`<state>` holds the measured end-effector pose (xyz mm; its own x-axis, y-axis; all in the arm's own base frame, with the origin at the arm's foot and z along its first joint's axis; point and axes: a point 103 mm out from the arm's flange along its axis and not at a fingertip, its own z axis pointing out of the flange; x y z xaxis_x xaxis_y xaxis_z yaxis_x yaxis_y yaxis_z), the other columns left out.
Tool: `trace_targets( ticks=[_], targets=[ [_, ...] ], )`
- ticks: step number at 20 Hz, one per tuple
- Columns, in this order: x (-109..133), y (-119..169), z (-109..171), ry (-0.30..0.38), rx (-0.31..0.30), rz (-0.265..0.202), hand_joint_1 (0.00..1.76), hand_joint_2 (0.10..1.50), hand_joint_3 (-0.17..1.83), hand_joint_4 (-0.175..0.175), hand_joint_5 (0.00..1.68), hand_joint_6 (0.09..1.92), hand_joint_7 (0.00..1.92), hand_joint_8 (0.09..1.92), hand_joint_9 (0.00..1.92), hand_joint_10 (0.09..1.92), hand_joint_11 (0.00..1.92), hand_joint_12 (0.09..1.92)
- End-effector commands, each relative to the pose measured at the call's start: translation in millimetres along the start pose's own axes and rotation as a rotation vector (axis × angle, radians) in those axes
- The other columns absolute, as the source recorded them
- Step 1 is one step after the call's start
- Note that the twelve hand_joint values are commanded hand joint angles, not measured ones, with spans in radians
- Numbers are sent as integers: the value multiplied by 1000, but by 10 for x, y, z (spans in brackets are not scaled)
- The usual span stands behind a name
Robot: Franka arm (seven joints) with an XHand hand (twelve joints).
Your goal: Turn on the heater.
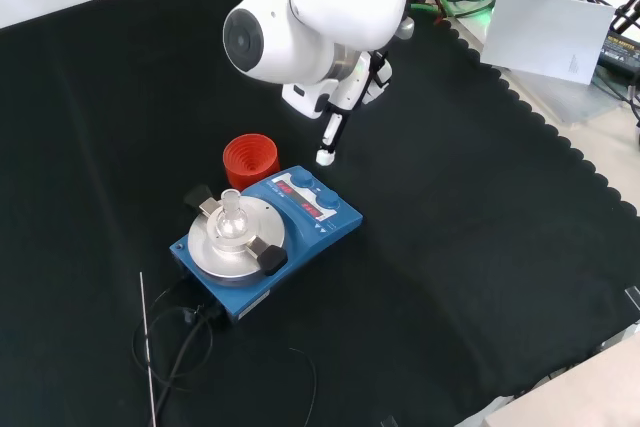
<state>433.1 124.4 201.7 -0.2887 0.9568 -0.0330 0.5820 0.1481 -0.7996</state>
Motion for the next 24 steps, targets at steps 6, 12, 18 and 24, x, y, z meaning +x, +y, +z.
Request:
trace_targets(
  ticks=[6, 12, 18, 24],
  targets=[
    [73, 195, -109, -34, 76, 7, 1605, 415, 1463, 23, 12, 87, 1749, 1783, 1920, 1683, 1847, 1634],
    [91, 273, -87, -40, 101, 3, 1604, 413, 1469, 22, 22, 87, 1751, 1781, 1920, 1683, 1847, 1635],
    [101, 283, -76, -45, 113, 0, 1603, 411, 1473, 21, 29, 87, 1752, 1780, 1920, 1682, 1847, 1635],
    [124, 302, -57, -46, 120, -4, 1603, 411, 1476, 21, 34, 87, 1752, 1780, 1920, 1682, 1847, 1634]
  ],
)
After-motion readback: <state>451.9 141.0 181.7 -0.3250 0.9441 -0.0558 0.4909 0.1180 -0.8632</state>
